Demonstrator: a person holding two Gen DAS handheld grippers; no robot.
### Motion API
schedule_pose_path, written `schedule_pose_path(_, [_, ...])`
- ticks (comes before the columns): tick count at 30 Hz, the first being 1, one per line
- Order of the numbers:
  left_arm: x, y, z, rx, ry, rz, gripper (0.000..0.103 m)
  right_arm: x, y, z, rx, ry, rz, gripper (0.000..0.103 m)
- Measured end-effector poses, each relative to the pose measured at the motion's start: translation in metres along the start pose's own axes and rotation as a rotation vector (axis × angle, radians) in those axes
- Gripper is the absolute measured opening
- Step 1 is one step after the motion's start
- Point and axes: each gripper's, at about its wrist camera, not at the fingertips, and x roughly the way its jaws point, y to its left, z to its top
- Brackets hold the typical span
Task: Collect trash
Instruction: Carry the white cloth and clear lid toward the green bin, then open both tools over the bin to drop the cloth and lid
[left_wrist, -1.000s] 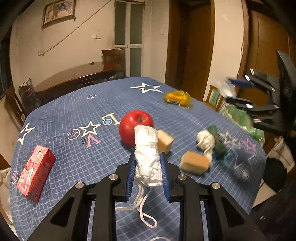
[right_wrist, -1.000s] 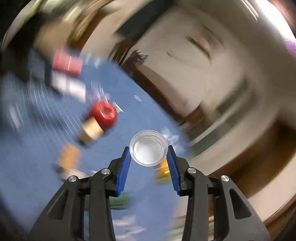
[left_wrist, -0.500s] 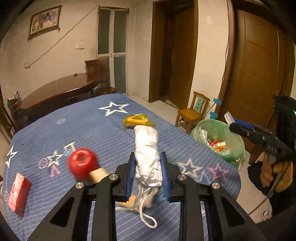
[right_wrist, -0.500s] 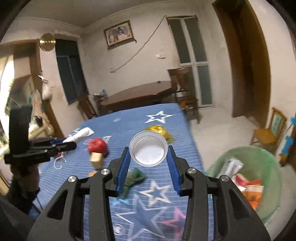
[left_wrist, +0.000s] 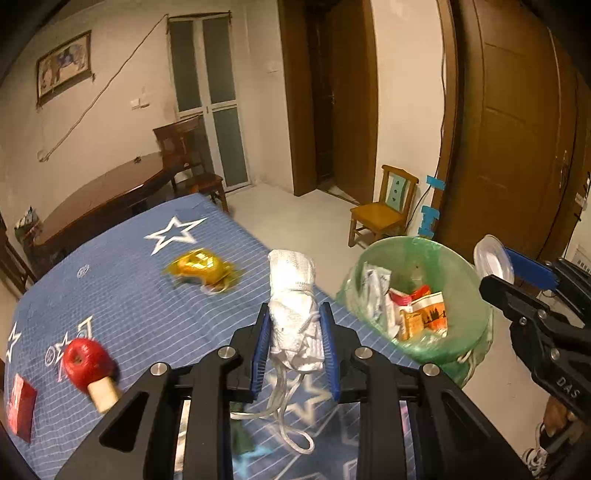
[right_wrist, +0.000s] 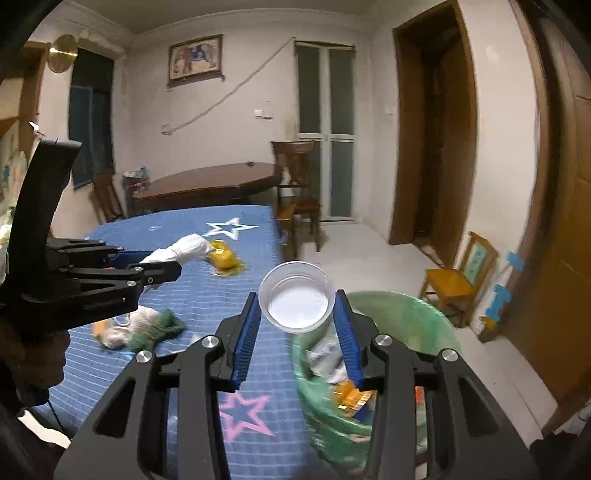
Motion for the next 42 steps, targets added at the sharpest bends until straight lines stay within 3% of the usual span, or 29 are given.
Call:
schedule_pose_path(11, [0.041, -0.074, 0.031, 0.094, -0.003, 0.003, 0.027, 0.002, -0.061, -0.005, 0.063, 0.036, -0.123, 0.038])
schedule_pose_path(22, [0.078, -0.126, 0.043, 0.174, 0.023, -0.031, 0.027, 0.013, -0.096, -0.01, 0.089, 0.098, -0.172, 0.039])
schedule_pose_path(31, [0.108, -0.123, 0.044, 0.16, 0.108, -0.17, 0.027, 0.033, -0.11, -0.019, 0.131, 0.159, -0.141, 0.039])
schedule_pose_path(35, [0.114, -0.122, 0.044, 0.168, 0.12, -0.192, 0.028, 0.041, -0.11, -0.02, 0.128, 0.18, -0.126, 0.039])
schedule_pose_path(37, [0.12, -0.12, 0.047, 0.161, 0.138, -0.181, 0.036, 0.045, -0.109, -0.02, 0.115, 0.195, -0.106, 0.041])
schedule_pose_path(38, [0.122, -0.118, 0.049, 0.151, 0.14, -0.178, 0.039, 0.049, -0.109, -0.021, 0.108, 0.204, -0.108, 0.052])
schedule_pose_path(39, [0.123, -0.116, 0.051, 0.142, 0.139, -0.18, 0.042, 0.051, -0.109, -0.021, 0.11, 0.207, -0.117, 0.055])
schedule_pose_path(42, [0.126, -0.105, 0.055, 0.112, 0.141, -0.18, 0.046, 0.054, -0.111, -0.021, 0.124, 0.206, -0.111, 0.056])
